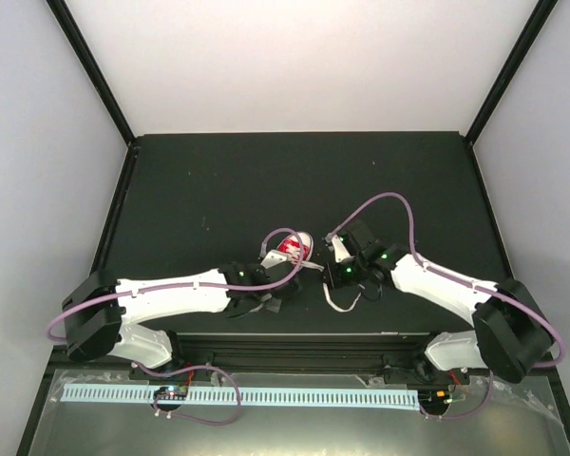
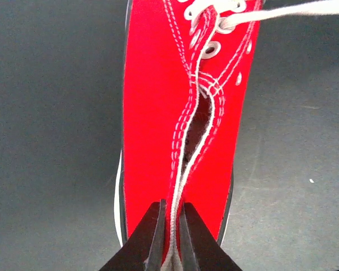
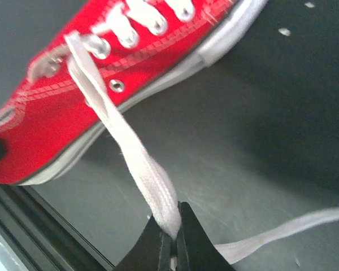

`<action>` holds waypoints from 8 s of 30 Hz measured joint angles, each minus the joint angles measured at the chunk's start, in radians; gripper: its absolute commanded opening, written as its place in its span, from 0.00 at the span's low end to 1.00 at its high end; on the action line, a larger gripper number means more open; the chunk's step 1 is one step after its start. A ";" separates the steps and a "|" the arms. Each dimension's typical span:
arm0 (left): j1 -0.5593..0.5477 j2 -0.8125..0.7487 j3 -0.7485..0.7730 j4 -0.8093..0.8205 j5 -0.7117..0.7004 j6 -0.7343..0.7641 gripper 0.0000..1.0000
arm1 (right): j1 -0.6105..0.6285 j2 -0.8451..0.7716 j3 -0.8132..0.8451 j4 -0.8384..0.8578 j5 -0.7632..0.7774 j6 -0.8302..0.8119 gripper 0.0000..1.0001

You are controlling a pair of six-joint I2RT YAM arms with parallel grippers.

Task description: Tie the shoes

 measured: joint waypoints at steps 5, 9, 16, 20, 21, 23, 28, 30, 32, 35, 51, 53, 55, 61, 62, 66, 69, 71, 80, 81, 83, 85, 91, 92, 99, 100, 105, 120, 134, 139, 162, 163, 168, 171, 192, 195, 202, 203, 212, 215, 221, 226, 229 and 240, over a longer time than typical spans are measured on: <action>-0.004 -0.023 -0.040 0.025 0.005 -0.028 0.02 | 0.008 0.062 -0.001 0.114 -0.053 0.019 0.02; -0.004 -0.032 -0.072 0.083 0.060 -0.027 0.17 | 0.009 0.130 -0.001 0.167 -0.053 0.033 0.02; -0.004 -0.034 -0.100 0.245 0.242 0.010 0.55 | 0.009 0.171 0.000 0.192 -0.045 0.056 0.22; -0.004 -0.116 -0.138 0.266 0.269 0.018 0.82 | 0.009 0.124 0.001 0.145 -0.003 0.056 0.55; -0.004 -0.150 -0.140 0.262 0.266 0.026 0.87 | 0.009 0.103 0.001 0.131 0.009 0.063 0.63; -0.001 -0.225 -0.140 0.260 0.253 0.032 0.96 | 0.009 0.043 0.001 0.090 0.043 0.065 0.75; 0.058 -0.434 -0.121 0.229 0.219 0.091 0.99 | 0.009 -0.150 0.021 -0.051 0.161 0.083 0.89; 0.110 -0.476 -0.098 0.216 0.237 0.125 0.99 | 0.009 -0.227 0.027 -0.102 0.218 0.091 0.89; 0.179 -0.489 -0.069 0.196 0.277 0.153 0.99 | 0.009 -0.273 0.026 -0.143 0.261 0.106 0.88; 0.260 -0.469 -0.044 0.163 0.332 0.172 0.99 | 0.009 -0.297 0.002 -0.188 0.315 0.146 0.86; 0.286 -0.435 -0.072 0.098 0.451 0.167 0.99 | 0.009 -0.103 -0.128 -0.168 0.393 0.175 0.45; 0.290 -0.435 -0.072 0.098 0.452 0.167 0.99 | 0.009 -0.084 -0.124 -0.167 0.412 0.160 0.42; 0.291 -0.435 -0.072 0.097 0.452 0.167 0.99 | 0.009 -0.061 -0.119 -0.163 0.428 0.150 0.41; 0.292 -0.435 -0.072 0.090 0.453 0.167 0.99 | 0.009 -0.011 -0.111 -0.124 0.443 0.122 0.38; 0.292 -0.435 -0.072 0.088 0.453 0.167 0.99 | 0.009 0.000 -0.108 -0.116 0.445 0.117 0.36; 0.295 -0.435 -0.072 0.079 0.454 0.167 0.99 | 0.009 0.051 -0.088 -0.091 0.452 0.103 0.31; 0.296 -0.435 -0.072 0.072 0.454 0.167 0.99 | 0.009 0.087 -0.077 -0.074 0.456 0.100 0.27; 0.296 -0.433 -0.072 0.069 0.456 0.166 0.99 | 0.009 0.103 -0.076 -0.065 0.455 0.096 0.24; 0.296 -0.402 -0.063 0.041 0.467 0.167 0.99 | 0.004 0.118 -0.074 -0.033 0.452 0.105 0.02; 0.296 -0.404 -0.060 0.036 0.464 0.166 0.99 | 0.002 0.117 -0.074 -0.034 0.452 0.104 0.02; 0.298 -0.409 -0.057 0.029 0.447 0.167 0.99 | 0.001 0.106 -0.068 -0.054 0.452 0.099 0.02; 0.309 -0.433 -0.057 0.021 0.418 0.171 0.99 | 0.002 0.080 -0.041 -0.095 0.455 0.079 0.02; 0.425 -0.566 -0.075 0.018 0.379 0.203 0.99 | 0.001 0.014 0.283 -0.213 0.450 -0.027 0.02; 0.441 -0.586 -0.080 0.016 0.379 0.209 0.99 | 0.002 0.024 0.368 -0.219 0.435 -0.047 0.02; 0.493 -0.662 -0.115 0.024 0.420 0.261 0.99 | 0.060 0.243 0.836 -0.196 0.283 -0.101 0.14; 0.494 -0.665 -0.116 0.023 0.423 0.262 0.99 | 0.085 0.291 0.875 -0.190 0.262 -0.100 0.31; 0.503 -0.678 -0.145 0.023 0.429 0.264 0.99 | 0.182 0.441 0.903 -0.191 0.190 -0.064 0.78; 0.516 -0.682 -0.309 0.128 0.491 0.132 0.99 | 0.173 -0.129 0.325 -0.275 0.495 0.132 0.80; 0.545 -0.637 -0.369 0.205 0.493 0.019 0.99 | 0.169 -0.207 -0.155 -0.193 0.419 0.447 0.54; 0.567 -0.628 -0.374 0.201 0.492 0.017 0.99 | 0.169 -0.146 -0.156 -0.158 0.414 0.480 0.53; 0.776 -0.476 -0.335 0.119 0.450 0.158 0.95 | 0.170 -0.029 -0.170 -0.085 0.439 0.505 0.02; 0.781 -0.461 -0.321 0.119 0.446 0.167 0.91 | 0.169 -0.030 -0.156 -0.100 0.452 0.495 0.02; 0.801 -0.338 -0.238 0.119 0.421 0.222 0.76 | 0.130 -0.066 0.021 -0.180 0.524 0.406 0.02; 0.812 -0.232 -0.169 0.103 0.409 0.256 0.71 | 0.042 -0.099 0.133 -0.179 0.549 0.334 0.02; 0.874 0.250 0.064 0.098 0.397 0.359 0.61 | -0.263 -0.026 -0.003 0.008 0.326 0.176 0.02; 0.874 0.282 0.083 0.098 0.396 0.362 0.58 | -0.263 -0.012 -0.017 0.027 0.317 0.173 0.02; 0.874 0.336 0.107 0.099 0.386 0.368 0.34 | -0.263 -0.011 -0.063 0.064 0.315 0.161 0.02; 0.874 0.343 0.110 0.100 0.379 0.369 0.28 | -0.263 -0.011 -0.069 0.068 0.315 0.160 0.02; 0.874 0.285 0.098 0.110 0.235 0.387 0.02 | -0.263 0.006 -0.135 0.121 0.303 0.163 0.69; 0.874 0.150 0.062 0.136 0.207 0.388 0.01 | -0.263 0.003 -0.145 0.122 0.299 0.166 0.79; 0.874 -0.078 0.029 0.203 0.261 0.415 0.01 | -0.263 -0.076 -0.142 0.102 0.296 0.154 0.86; 0.872 -0.240 -0.002 0.233 0.426 0.432 0.02 | -0.263 -0.184 -0.098 0.101 0.190 0.071 0.96; 0.871 -0.366 -0.010 0.274 0.534 0.445 0.01 | -0.261 -0.219 -0.030 0.110 0.053 0.012 0.94; 0.712 -0.423 0.003 0.382 0.898 0.499 0.02 | -0.098 -0.117 0.296 0.168 -0.394 -0.092 0.75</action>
